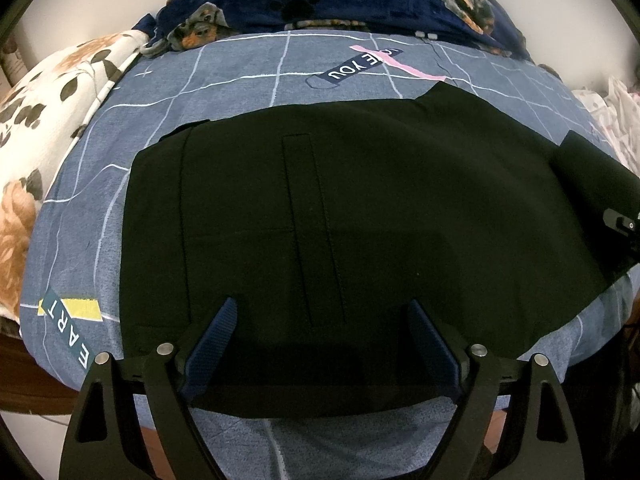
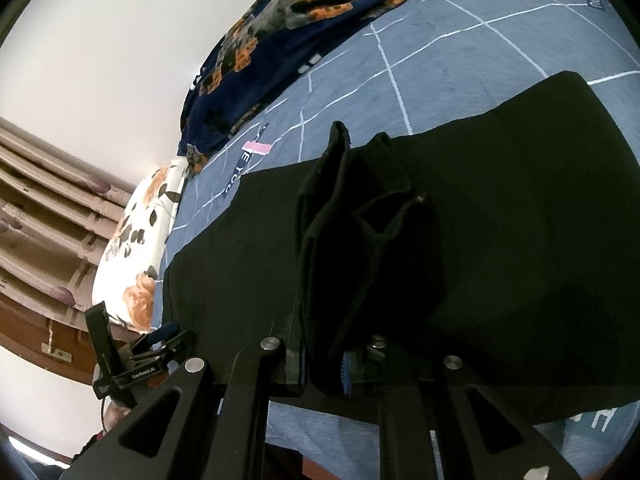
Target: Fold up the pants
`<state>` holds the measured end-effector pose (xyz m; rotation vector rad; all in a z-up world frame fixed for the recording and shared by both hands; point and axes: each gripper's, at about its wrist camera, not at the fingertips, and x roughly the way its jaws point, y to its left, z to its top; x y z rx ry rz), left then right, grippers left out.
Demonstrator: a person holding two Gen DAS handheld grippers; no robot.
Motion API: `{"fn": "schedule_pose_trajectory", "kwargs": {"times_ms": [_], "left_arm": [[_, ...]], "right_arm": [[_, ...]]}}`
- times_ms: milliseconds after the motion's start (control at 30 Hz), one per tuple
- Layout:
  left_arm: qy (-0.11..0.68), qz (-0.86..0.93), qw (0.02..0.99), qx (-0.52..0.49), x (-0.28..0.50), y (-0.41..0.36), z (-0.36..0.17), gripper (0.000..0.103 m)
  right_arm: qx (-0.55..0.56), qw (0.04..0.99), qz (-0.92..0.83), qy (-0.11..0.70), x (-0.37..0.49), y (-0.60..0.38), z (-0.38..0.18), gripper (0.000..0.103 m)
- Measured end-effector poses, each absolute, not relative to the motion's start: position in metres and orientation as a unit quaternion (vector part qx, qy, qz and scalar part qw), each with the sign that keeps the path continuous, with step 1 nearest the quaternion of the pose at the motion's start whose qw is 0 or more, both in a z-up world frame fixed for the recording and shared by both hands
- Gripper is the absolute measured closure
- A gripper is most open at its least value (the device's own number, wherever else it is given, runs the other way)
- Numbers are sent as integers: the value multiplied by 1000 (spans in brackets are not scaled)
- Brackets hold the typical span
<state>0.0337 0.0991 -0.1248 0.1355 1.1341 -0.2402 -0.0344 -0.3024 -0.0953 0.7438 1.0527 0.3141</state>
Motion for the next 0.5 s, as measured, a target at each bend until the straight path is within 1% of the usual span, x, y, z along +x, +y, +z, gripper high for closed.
{"fn": "schedule_pose_trajectory", "kwargs": {"times_ms": [167, 333, 500], "left_arm": [[536, -113, 834, 64, 33, 99, -125, 15], [536, -113, 834, 64, 34, 99, -125, 14], [536, -113, 834, 64, 34, 99, -125, 14]], "right_arm": [[342, 788, 149, 490, -34, -299, -94, 88], [339, 787, 154, 492, -32, -294, -94, 84], [342, 785, 162, 491, -32, -290, -93, 71]]}}
